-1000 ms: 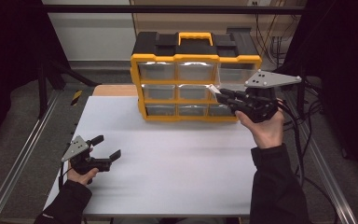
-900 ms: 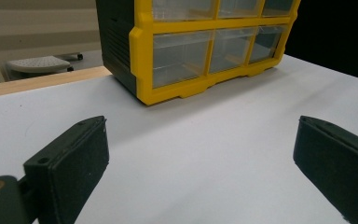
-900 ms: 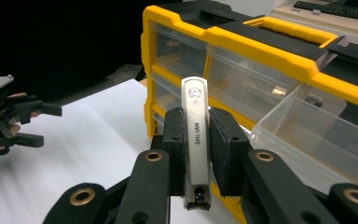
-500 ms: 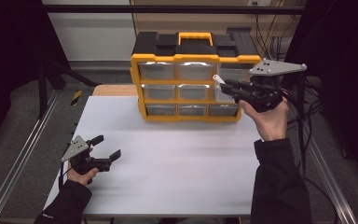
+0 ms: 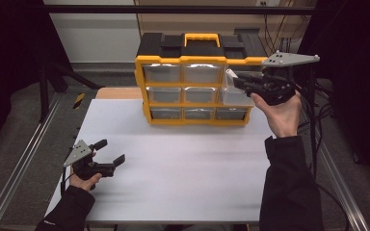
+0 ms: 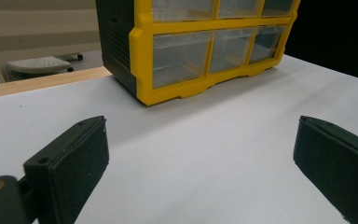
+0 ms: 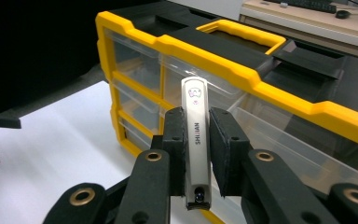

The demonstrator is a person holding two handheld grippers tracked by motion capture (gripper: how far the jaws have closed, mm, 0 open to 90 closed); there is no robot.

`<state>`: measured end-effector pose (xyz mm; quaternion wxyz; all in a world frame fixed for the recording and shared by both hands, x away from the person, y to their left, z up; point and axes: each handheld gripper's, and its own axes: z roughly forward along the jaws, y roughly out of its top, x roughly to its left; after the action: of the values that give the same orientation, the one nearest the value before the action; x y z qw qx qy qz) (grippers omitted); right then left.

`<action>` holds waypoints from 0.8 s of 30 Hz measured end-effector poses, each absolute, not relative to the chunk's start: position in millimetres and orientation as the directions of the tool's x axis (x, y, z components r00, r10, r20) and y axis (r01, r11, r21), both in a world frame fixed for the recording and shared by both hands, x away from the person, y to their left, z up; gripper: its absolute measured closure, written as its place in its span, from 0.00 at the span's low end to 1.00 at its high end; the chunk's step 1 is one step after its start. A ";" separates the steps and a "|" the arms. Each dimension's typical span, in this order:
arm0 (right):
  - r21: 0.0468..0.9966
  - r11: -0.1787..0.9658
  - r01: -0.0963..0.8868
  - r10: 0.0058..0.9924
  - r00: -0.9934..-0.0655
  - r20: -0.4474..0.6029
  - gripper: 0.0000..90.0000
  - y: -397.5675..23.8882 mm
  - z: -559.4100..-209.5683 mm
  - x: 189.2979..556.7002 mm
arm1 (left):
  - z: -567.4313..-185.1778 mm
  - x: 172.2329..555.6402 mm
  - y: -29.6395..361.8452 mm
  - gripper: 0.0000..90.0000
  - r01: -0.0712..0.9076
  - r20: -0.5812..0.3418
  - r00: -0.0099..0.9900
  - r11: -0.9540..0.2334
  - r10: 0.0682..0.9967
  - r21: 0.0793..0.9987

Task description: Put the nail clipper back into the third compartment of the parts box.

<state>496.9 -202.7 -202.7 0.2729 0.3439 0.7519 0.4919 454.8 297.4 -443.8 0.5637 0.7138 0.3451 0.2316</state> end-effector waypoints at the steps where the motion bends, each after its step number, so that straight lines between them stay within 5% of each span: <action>1: 0.926 0.281 0.251 0.789 -0.611 -0.073 0.86 -203.7 -201.7 498.5 | -443.8 454.8 297.5 0.03 0.232 -0.058 0.654 -0.126 0.754 0.965; 24: 0.911 0.278 0.305 0.843 -0.532 -0.080 0.86 -215.7 -200.4 525.1 | -444.1 454.9 297.0 0.03 0.233 -0.058 0.655 -0.128 0.753 0.964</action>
<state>525.1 -215.7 -200.4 0.2921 0.3854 0.7442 0.4607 454.9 297.0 -444.1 0.5631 0.7146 0.3449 0.2309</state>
